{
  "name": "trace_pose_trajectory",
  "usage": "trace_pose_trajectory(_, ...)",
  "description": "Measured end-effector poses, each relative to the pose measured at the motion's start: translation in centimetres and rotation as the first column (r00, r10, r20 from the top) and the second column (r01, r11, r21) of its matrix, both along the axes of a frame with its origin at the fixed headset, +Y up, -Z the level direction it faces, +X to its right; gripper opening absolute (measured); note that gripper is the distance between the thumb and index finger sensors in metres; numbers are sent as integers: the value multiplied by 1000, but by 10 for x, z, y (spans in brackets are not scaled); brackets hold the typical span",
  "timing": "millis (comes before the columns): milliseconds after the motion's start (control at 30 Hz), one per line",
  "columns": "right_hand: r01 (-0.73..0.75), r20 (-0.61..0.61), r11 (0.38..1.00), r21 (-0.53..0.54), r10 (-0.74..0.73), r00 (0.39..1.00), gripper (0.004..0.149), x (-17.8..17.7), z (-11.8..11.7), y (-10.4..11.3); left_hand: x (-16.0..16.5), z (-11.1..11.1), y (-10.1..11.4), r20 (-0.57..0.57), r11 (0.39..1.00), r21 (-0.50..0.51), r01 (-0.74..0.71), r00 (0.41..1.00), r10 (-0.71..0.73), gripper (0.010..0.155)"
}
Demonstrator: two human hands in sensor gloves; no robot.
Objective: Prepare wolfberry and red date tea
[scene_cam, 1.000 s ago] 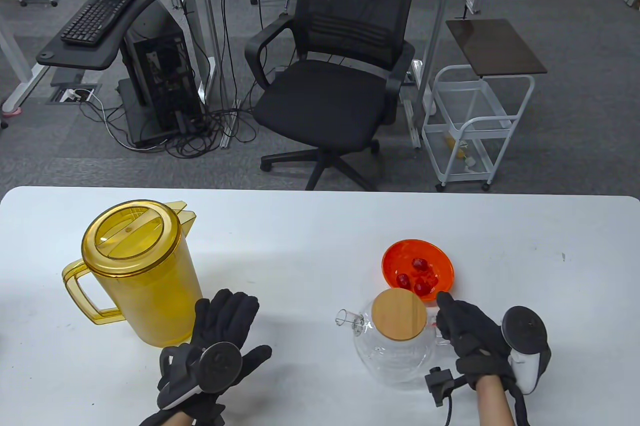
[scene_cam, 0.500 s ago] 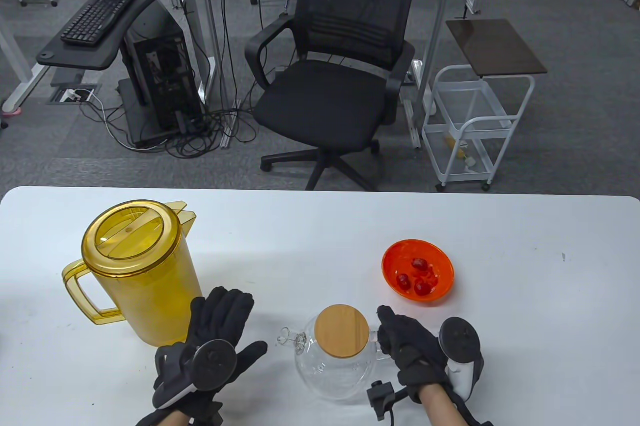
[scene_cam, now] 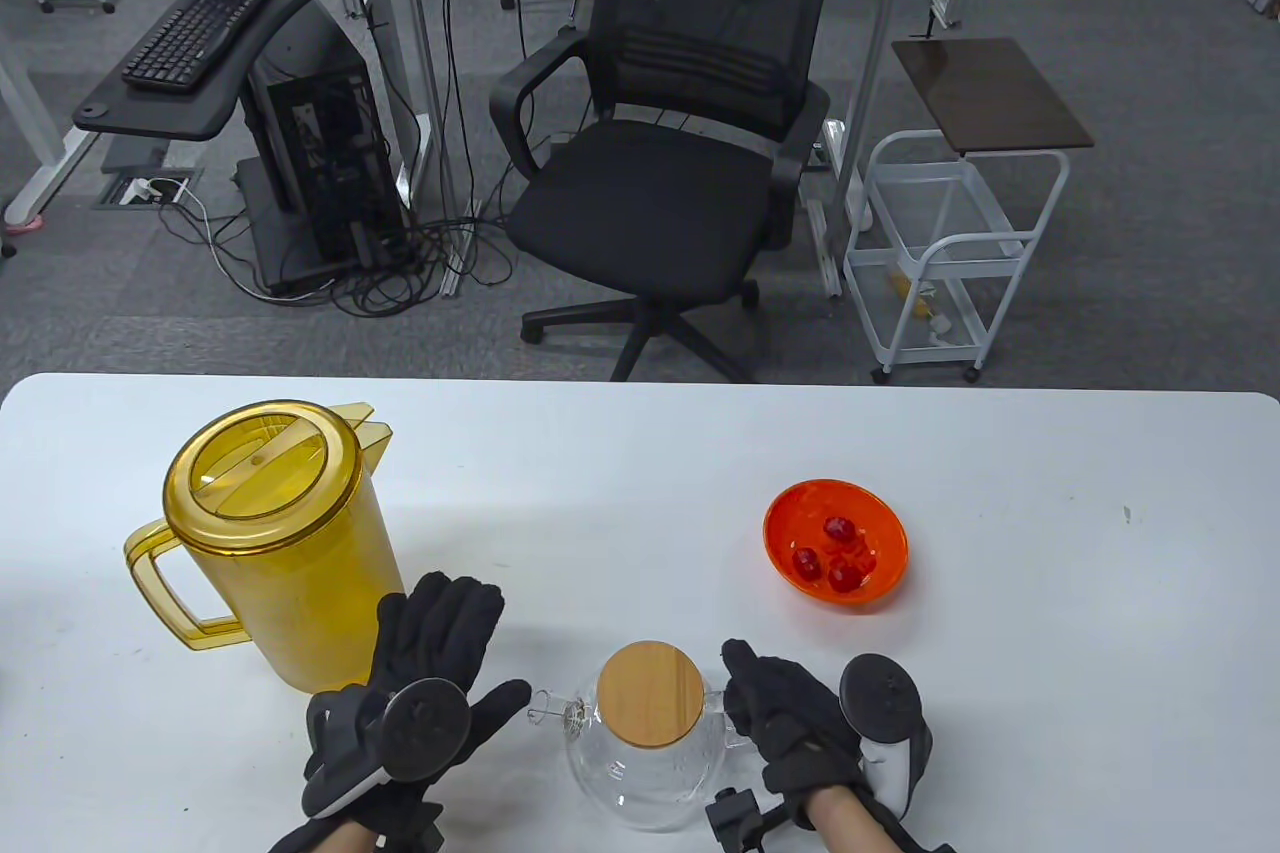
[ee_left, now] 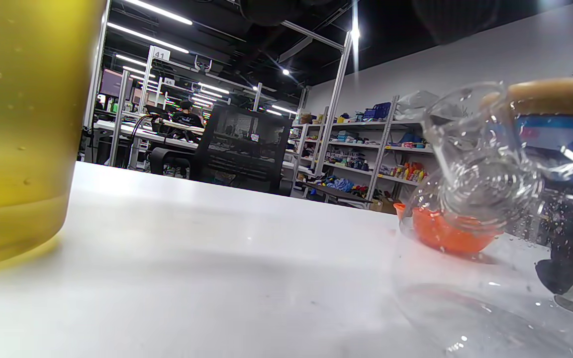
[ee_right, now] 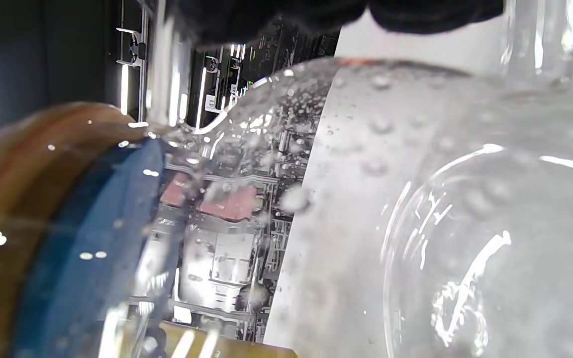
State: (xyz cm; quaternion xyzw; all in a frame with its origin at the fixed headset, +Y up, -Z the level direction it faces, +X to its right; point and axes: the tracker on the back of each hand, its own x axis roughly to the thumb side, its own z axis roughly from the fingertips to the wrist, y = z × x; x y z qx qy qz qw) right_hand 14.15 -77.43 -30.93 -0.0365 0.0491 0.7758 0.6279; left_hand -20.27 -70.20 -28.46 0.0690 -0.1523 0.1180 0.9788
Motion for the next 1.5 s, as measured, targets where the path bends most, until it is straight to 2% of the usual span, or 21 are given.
trace_pose_trajectory(600,20,-6,999,-48,-20,1000,41,-3,2,-5,0,0,0,2,1000,-6,0,1000,0,87)
trace_pose_trajectory(767,10,-5,999,-45,-10,1000,40,-3,2,-5,8,3,9,43,1000,-14,-13,999,13,88)
trace_pose_trajectory(1033,-1,-1,999,-39,1,1000,40,-3,1,-7,47,12,33,183,1000,8,-13,983,11,90)
trace_pose_trajectory(1200,-4,0,999,-37,4,1000,40,-4,1,-7,84,15,46,277,995,21,99,955,-101,95)
trace_pose_trajectory(1333,-5,0,999,-35,5,1000,40,-4,1,-8,111,16,46,341,981,6,194,922,-185,100)
trace_pose_trajectory(1500,-7,0,999,-34,7,1000,40,-4,1,-8,137,13,36,387,942,-31,333,874,-296,103)
